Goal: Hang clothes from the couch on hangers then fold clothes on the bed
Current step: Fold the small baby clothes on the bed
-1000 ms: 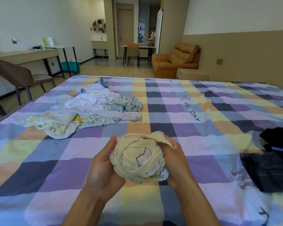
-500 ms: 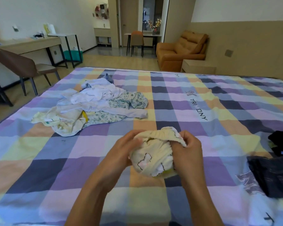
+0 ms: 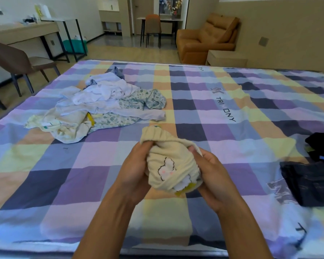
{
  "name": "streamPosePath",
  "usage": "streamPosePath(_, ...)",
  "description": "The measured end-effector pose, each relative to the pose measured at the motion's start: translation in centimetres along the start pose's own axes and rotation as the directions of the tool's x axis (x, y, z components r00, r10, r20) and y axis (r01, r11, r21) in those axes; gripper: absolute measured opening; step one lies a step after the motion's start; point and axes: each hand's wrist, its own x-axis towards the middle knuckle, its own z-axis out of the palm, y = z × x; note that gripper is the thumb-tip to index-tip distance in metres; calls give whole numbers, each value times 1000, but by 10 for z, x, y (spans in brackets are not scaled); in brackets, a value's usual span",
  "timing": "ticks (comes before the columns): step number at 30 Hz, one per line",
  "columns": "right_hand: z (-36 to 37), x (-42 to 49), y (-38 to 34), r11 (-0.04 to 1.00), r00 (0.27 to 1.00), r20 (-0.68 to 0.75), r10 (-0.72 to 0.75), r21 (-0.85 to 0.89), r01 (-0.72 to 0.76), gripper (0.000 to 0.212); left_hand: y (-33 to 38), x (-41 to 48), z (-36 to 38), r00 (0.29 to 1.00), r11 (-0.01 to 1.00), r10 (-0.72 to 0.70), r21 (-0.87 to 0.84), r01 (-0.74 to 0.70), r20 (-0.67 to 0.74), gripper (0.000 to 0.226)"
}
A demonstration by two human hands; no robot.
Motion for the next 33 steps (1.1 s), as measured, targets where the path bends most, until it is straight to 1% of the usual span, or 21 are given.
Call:
streamPosePath(2, 3, 0, -4, 993, 998, 9, 56, 103, -57, 35, 1, -3, -3, 991, 983, -36, -173, 58, 130, 54)
streamPosePath(4, 9, -2, -6, 967, 991, 0, 131, 219, -128, 27, 3, -7, 1, 945, 943, 39, -324, 72, 326, 53)
streamPosePath(6, 9, -6, -6, 950, 980, -63, 186, 268, -163, 16, 13, -7, -2, 921, 936, 144, -351, -9, 363, 55)
streamPosePath(8, 10, -6, -13, 949, 980, -90, 180, 277, -149, 24, 16, -7, -6, 844, 919, 44, -354, 176, 534, 55)
streamPosePath(9, 8, -5, -19, 952, 985, -78, 156, 276, -129, 30, 15, -8, -8, 758, 892, -31, -324, 314, 652, 56)
streamPosePath(11, 0, 5, -34, 919, 995, 11, 104, 380, -100, 46, 29, -13, -11, 673, 916, -244, -62, 396, 698, 56)
streamPosePath(12, -4, 8, -44, 898, 994, 99, 44, 431, -83, 42, 46, -15, -8, 721, 928, -370, 187, 323, 586, 52)
streamPosePath(13, -11, 12, -54, 895, 980, 195, -42, 442, -50, 29, 64, -16, -2, 769, 858, -436, 474, 198, 467, 47)
streamPosePath(14, -15, 13, -63, 921, 951, 289, -108, 390, -14, 26, 80, -15, 3, 800, 671, -473, 740, 56, 369, 47)
streamPosePath(15, -21, 14, -72, 959, 913, 379, -153, 279, 45, 25, 96, -13, 11, 812, 408, -501, 909, -84, 300, 49)
streamPosePath(17, -30, 16, -93, 982, 809, 582, -82, -92, 166, 19, 119, -6, 26, 822, -46, -522, 954, -295, 229, 58)
streamPosePath(18, -29, 18, -105, 902, 788, 616, 6, -343, 261, 22, 126, -2, 31, 843, -208, -505, 921, -330, 188, 60)
streamPosePath(19, -29, 22, -115, 728, 778, 622, 94, -575, 372, 31, 130, 0, 35, 873, -346, -463, 877, -334, 150, 62)
streamPosePath(20, -26, 27, -123, 475, 787, 587, 191, -757, 449, 42, 131, 5, 34, 896, -463, -420, 816, -346, 142, 61)
streamPosePath(22, -20, 34, -128, -9, 854, 442, 275, -887, 462, 46, 129, 13, 36, 911, -650, -367, 648, -397, 189, 51)
streamPosePath(23, -17, 38, -132, -143, 880, 404, 250, -883, 447, 43, 130, 16, 39, 912, -704, -351, 582, -407, 213, 49)
streamPosePath(25, -9, 36, -152, -239, 866, 480, 139, -832, 500, 44, 146, 20, 48, 907, -744, -336, 519, -422, 256, 53)
streamPosePath(27, -7, 33, -185, -197, 796, 604, -38, -785, 587, 47, 179, 23, 55, 879, -662, -290, 585, -469, 378, 61)
streamPosePath(29, -7, 29, -215, -82, 761, 617, -199, -784, 615, 47, 213, 21, 63, 821, -521, -152, 661, -540, 551, 67)
streamPosePath(31, -1, 30, -223, 94, 725, 624, -292, -735, 671, 46, 230, 16, 70, 819, -325, -78, 762, -560, 568, 64)
streamPosePath(33, 19, 31, -212, 65, 694, 679, -240, -702, 709, 46, 223, 19, 79, 793, -84, -172, 793, -603, 585, 55)
